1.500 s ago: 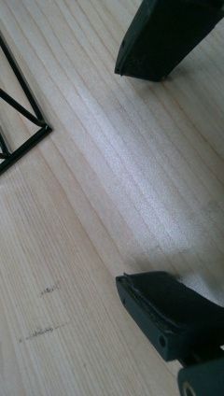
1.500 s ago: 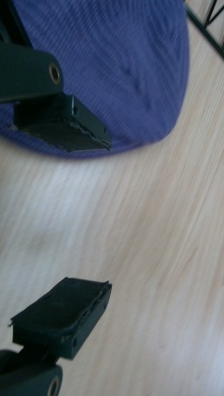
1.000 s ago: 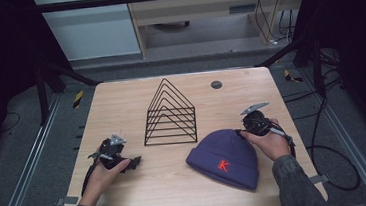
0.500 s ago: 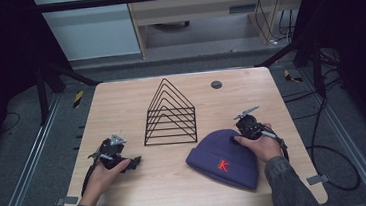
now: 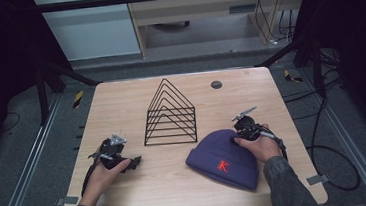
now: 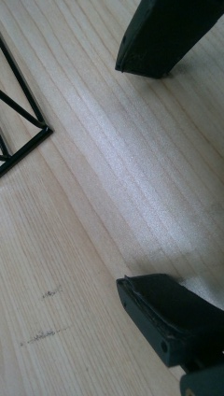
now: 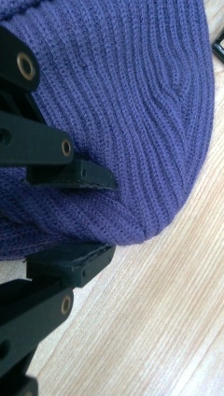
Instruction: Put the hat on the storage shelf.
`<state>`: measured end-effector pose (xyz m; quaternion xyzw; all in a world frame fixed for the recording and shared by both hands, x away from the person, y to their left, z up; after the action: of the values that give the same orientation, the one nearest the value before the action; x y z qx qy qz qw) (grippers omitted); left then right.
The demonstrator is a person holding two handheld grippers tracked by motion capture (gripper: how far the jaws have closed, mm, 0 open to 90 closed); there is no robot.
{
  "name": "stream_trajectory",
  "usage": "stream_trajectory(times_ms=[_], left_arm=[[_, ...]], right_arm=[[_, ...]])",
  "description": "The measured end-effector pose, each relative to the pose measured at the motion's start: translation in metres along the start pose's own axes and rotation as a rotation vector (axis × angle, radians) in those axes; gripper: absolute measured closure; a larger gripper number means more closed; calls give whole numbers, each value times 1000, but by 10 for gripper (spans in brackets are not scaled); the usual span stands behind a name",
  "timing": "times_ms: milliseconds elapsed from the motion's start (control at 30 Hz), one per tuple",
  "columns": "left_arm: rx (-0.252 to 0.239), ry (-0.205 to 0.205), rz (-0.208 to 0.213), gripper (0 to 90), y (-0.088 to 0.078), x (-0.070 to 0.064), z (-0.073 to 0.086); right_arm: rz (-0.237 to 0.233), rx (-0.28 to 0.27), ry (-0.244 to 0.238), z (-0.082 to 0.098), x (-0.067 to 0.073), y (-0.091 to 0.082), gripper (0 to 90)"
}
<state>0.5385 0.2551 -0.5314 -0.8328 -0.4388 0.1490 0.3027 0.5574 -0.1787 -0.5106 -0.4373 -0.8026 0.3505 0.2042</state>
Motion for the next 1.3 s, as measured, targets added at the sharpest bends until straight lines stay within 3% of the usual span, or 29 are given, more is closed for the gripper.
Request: stream_trajectory(times_ms=[233, 400, 533, 567, 633, 700, 867, 967, 1067, 1300], left_arm=[[4, 1, 0, 0, 0, 0, 0], [5, 0, 0, 0, 0, 0, 0], [15, 7, -6, 9, -1, 1, -2], [15, 9, -2, 22, -1, 1, -2], [9, 78, 23, 27, -3, -1, -3], [9, 83, 15, 34, -3, -2, -3], [-1, 71, -6, 42, -6, 1, -5], [-6, 56, -10, 53, -8, 3, -5], [-2, 31, -19, 73, -9, 7, -4], [-22, 15, -36, 76, -12, 10, -5]], right_arm=[[-5, -1, -25, -1, 3, 0, 768], [-11, -11, -28, -3, 6, -4, 791], [-29, -54, -45, -6, 12, -13, 799], [-27, -64, -50, -7, 13, -16, 799], [-35, -95, -75, -9, 18, -27, 800], [-45, -122, -89, -11, 22, -35, 801], [-64, -159, -114, -16, 29, -53, 804], [-83, -208, -139, -23, 38, -73, 805], [-96, -232, -162, -30, 44, -86, 805], [-125, -274, -206, -44, 56, -111, 806]])
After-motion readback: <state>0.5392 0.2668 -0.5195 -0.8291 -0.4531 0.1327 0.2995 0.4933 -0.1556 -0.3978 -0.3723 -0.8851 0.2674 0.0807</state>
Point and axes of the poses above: each handheld gripper's, and its own axes: y roughly forward along the jaws, z roughly out of its underside, x roughly to its left, the point moved 4 cm from there along y, roughly forward along the jaws, and after that the axes turned 11 degrees about -x, right-handed, at the moved point
